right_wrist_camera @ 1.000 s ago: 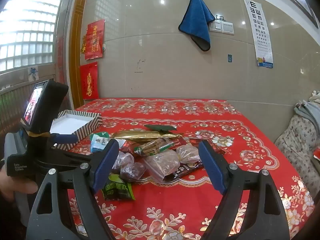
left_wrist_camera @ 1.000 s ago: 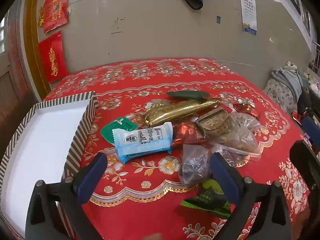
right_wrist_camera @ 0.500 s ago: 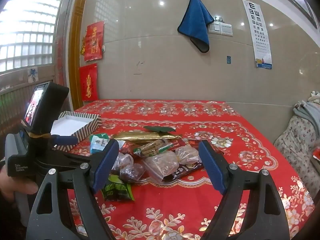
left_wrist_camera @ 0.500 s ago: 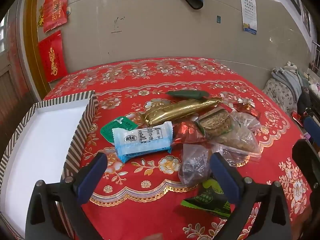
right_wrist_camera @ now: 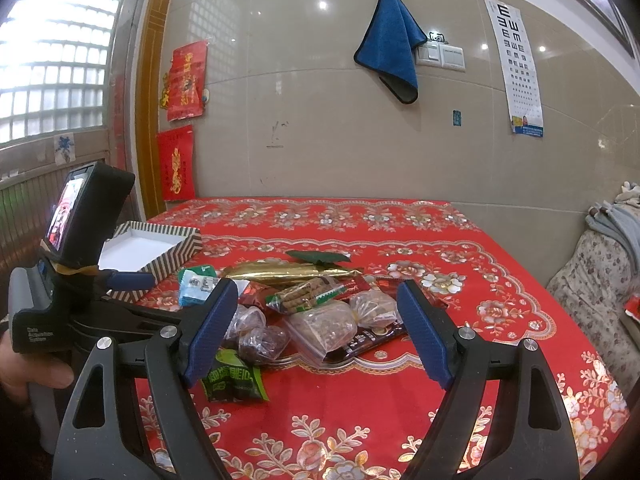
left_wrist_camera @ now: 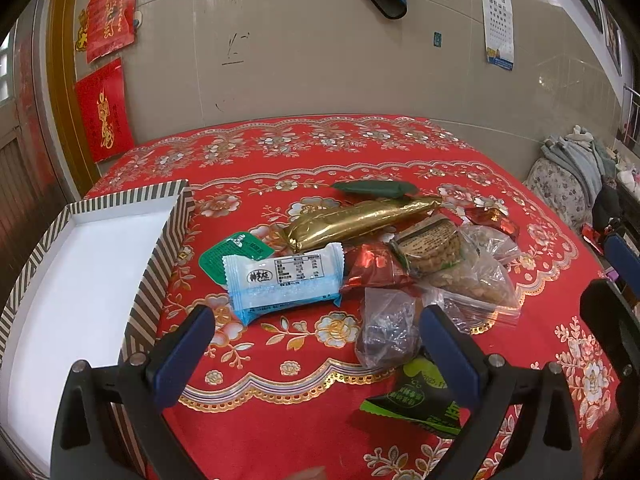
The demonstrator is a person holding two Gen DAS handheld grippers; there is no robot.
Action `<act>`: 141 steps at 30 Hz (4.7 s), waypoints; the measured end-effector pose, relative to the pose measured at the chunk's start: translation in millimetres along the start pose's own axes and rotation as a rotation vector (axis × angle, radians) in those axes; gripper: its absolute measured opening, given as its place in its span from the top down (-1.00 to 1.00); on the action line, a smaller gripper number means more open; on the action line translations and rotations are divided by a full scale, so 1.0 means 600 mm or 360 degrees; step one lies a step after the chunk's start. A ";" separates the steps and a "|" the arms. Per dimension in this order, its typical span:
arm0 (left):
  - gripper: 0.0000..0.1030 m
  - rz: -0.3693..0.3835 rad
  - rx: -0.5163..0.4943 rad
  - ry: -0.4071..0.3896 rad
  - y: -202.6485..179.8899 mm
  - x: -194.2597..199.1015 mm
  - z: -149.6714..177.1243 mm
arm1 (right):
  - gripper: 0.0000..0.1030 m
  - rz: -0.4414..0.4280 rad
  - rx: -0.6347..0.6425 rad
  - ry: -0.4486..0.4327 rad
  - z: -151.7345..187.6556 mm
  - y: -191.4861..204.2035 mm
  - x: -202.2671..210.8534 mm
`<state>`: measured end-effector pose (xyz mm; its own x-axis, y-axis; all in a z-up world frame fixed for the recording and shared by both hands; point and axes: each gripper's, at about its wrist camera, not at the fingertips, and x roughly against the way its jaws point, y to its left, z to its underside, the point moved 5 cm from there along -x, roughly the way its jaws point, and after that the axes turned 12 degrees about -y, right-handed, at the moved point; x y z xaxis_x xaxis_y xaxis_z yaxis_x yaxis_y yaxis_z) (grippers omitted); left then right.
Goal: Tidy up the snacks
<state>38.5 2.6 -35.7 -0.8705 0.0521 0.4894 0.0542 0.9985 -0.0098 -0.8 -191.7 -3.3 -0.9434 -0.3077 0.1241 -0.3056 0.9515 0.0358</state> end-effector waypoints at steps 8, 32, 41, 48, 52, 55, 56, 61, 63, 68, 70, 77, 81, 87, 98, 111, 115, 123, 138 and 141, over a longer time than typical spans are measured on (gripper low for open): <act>-1.00 0.0006 0.0010 -0.0004 0.001 0.001 -0.002 | -0.60 0.0011 0.0001 0.0001 0.004 -0.001 -0.006; -1.00 -0.0003 0.0034 -0.0016 0.008 0.006 -0.006 | -0.60 0.0033 -0.0002 -0.0030 -0.004 -0.001 0.001; -1.00 0.0001 0.0032 -0.0009 0.006 0.006 -0.005 | -0.60 0.0036 -0.0003 -0.0030 -0.003 -0.002 0.001; -1.00 -0.0038 0.0109 -0.0029 0.036 0.008 -0.019 | -0.60 0.0025 -0.0035 -0.0016 -0.002 -0.007 0.000; -1.00 -0.0159 0.0339 -0.0065 0.113 0.011 -0.039 | -0.60 0.0026 -0.0121 0.0087 0.006 -0.058 -0.003; -1.00 -0.0173 0.0402 -0.0029 0.135 0.003 -0.036 | -0.60 -0.0023 -0.0218 0.0181 0.008 -0.109 -0.007; -1.00 -0.0157 0.0391 -0.0016 0.131 0.000 -0.035 | -0.60 -0.0040 -0.0248 0.0208 0.007 -0.123 -0.010; -1.00 0.0023 0.0278 0.0046 0.086 -0.013 -0.027 | -0.60 -0.0325 -0.0470 0.0431 0.017 -0.143 -0.057; -1.00 0.0007 0.0261 0.0055 0.083 -0.017 -0.023 | -0.60 -0.0431 -0.0640 0.0594 0.029 -0.131 -0.090; -1.00 -0.0045 0.0257 0.0093 0.089 -0.025 -0.013 | -0.60 -0.0249 -0.1004 0.0734 0.053 -0.147 -0.148; -1.00 -0.0015 0.0219 0.0096 0.077 -0.025 -0.011 | -0.60 -0.0200 -0.0952 0.0685 0.051 -0.150 -0.157; -1.00 0.0210 -0.0083 0.0081 -0.016 -0.011 -0.001 | -0.60 -0.0400 -0.0203 0.0652 0.034 -0.095 -0.167; -1.00 0.0223 -0.0180 0.0105 -0.042 -0.027 0.002 | -0.60 -0.0370 -0.0075 0.0766 0.053 -0.088 -0.208; -1.00 0.0360 -0.0143 0.0234 -0.059 -0.046 0.016 | -0.60 -0.0375 -0.0140 0.0917 0.077 -0.085 -0.231; -0.80 0.0433 -0.0142 0.0202 -0.071 -0.036 0.024 | -0.61 -0.0358 -0.0067 0.0975 0.105 -0.058 -0.235; -0.29 0.0409 0.0043 0.0183 -0.030 -0.026 0.018 | 0.14 -0.0308 -0.0121 0.0825 0.100 -0.046 -0.195; -0.28 0.0404 0.0088 0.0119 -0.016 -0.015 0.007 | 0.14 -0.0324 -0.0148 0.0745 0.086 -0.051 -0.170; -0.28 0.0371 0.0174 -0.0024 0.036 0.053 -0.020 | 0.14 -0.0375 -0.0153 0.0580 0.009 -0.035 -0.120; -0.02 -0.0232 0.0375 -0.0142 0.356 0.177 0.005 | 0.14 -0.0967 -0.0115 0.0501 -0.055 0.302 -0.168; 0.16 -0.0329 0.0372 -0.0156 0.368 0.187 0.010 | 0.14 -0.0998 -0.0090 0.0516 -0.050 0.349 -0.179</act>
<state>-50.1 228.7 11.7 -0.8948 -0.1619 0.4160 -0.2324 0.9646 -0.1244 40.4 40.7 20.8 -0.5032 -0.7894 0.3517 -0.7633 0.5968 0.2473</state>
